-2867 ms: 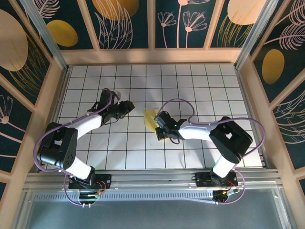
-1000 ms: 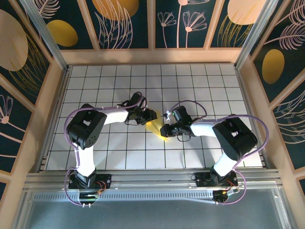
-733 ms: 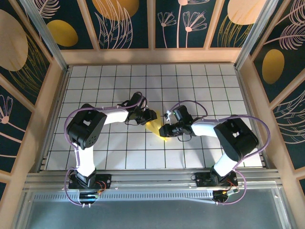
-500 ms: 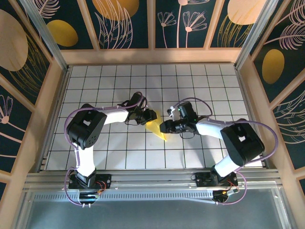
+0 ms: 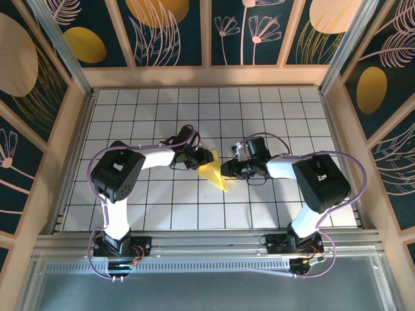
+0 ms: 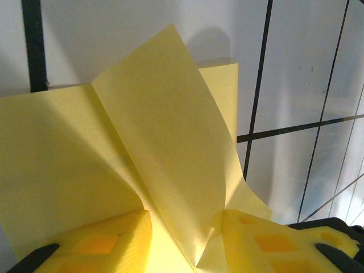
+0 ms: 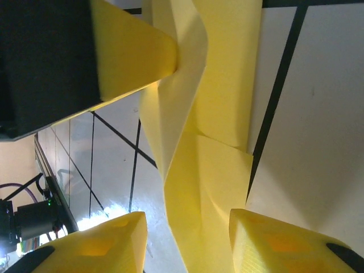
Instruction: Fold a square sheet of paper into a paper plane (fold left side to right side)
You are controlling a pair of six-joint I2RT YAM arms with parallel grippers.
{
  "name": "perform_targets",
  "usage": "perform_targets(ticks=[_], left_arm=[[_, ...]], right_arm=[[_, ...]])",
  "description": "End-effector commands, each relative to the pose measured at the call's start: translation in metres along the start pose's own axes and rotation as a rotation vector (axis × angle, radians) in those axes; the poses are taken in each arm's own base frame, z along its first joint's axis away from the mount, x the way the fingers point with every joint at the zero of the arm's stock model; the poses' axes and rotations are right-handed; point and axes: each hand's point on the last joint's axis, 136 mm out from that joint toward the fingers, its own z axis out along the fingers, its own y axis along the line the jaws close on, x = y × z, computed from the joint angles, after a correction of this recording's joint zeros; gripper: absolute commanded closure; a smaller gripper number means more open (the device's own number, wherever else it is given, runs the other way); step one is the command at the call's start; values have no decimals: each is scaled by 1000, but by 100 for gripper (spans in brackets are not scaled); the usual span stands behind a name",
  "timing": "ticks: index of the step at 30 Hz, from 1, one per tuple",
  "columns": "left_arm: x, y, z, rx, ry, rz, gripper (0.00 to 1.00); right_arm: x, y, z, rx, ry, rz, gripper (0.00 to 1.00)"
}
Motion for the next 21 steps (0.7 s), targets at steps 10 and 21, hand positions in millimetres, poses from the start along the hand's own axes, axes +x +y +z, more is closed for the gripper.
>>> perform_targets(ticks=[10, 21], left_arm=[[12, 33, 8, -113, 29, -35, 61], [12, 33, 8, -114, 28, -33, 61]], right_arm=[[-15, 8, 6, -45, -17, -26, 74], [-15, 10, 9, -58, -4, -26, 79]])
